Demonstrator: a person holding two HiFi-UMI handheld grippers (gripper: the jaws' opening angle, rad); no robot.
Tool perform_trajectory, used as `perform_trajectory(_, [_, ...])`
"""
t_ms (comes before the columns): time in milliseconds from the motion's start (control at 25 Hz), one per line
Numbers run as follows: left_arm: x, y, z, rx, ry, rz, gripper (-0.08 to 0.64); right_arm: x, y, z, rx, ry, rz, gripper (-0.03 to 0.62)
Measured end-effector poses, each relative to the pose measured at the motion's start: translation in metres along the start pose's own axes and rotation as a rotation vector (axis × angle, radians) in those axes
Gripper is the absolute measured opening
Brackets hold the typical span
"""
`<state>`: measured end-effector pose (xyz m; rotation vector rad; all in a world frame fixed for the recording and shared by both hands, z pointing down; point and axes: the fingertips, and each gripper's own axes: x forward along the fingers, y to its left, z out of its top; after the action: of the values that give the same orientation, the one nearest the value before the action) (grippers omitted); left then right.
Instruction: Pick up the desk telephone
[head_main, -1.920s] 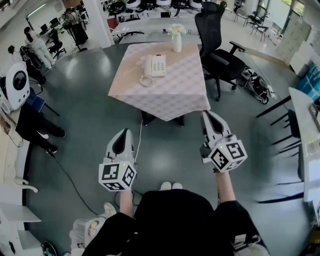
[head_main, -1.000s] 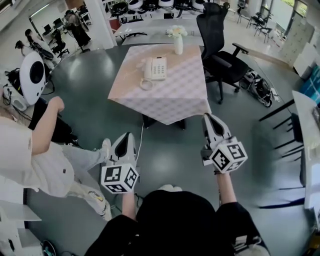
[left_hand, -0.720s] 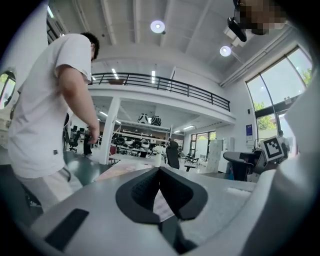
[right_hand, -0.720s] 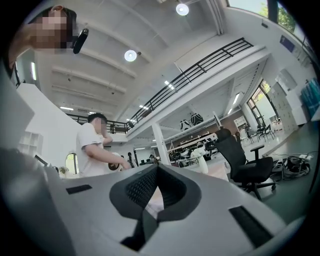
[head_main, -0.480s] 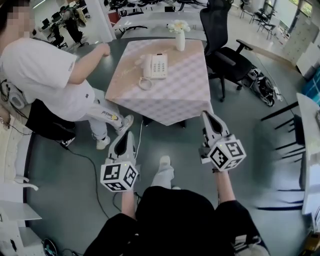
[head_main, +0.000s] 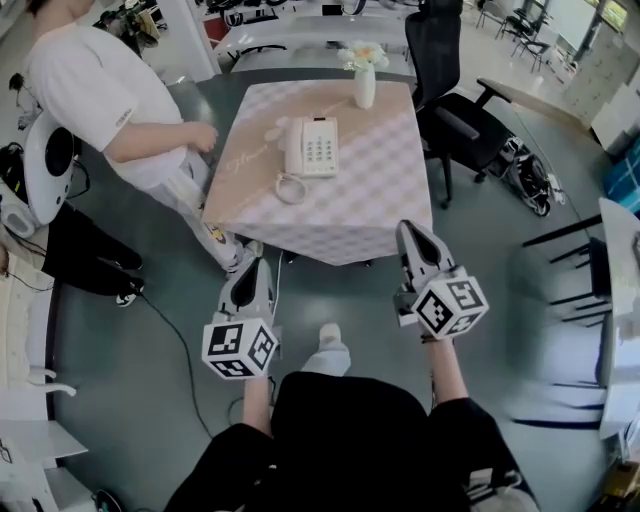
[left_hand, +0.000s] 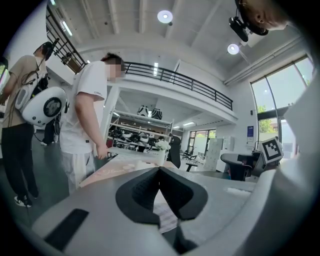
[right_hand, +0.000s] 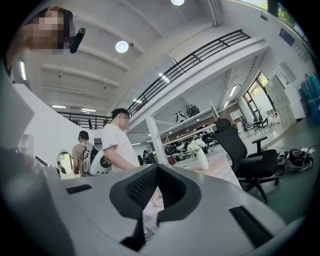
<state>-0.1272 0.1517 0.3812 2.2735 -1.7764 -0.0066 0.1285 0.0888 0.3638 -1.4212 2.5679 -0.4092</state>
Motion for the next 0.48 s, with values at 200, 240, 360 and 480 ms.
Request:
perform_trajectory(200, [0.042,0.029,0.006,-0.011,0.018,-0.009,-0.002,0.049,-0.011,-0.006,0.024,0.012,-0.012,-0.008])
perform_trajectory(240, [0.051,0.034,0.007,-0.015,0.021,-0.011,0.000,0.058,-0.013,-0.007,0.028,0.013,-0.013,-0.008])
perform_trajectory(360, [0.076,0.047,0.010,-0.019,0.033,-0.023,0.000,0.083,-0.019,-0.012,0.033,0.026,-0.019,-0.008])
perform_trajectory(480, [0.098,0.057,0.009,-0.019,0.046,-0.040,-0.001,0.102,-0.025,-0.016,0.039,0.032,-0.028,-0.008])
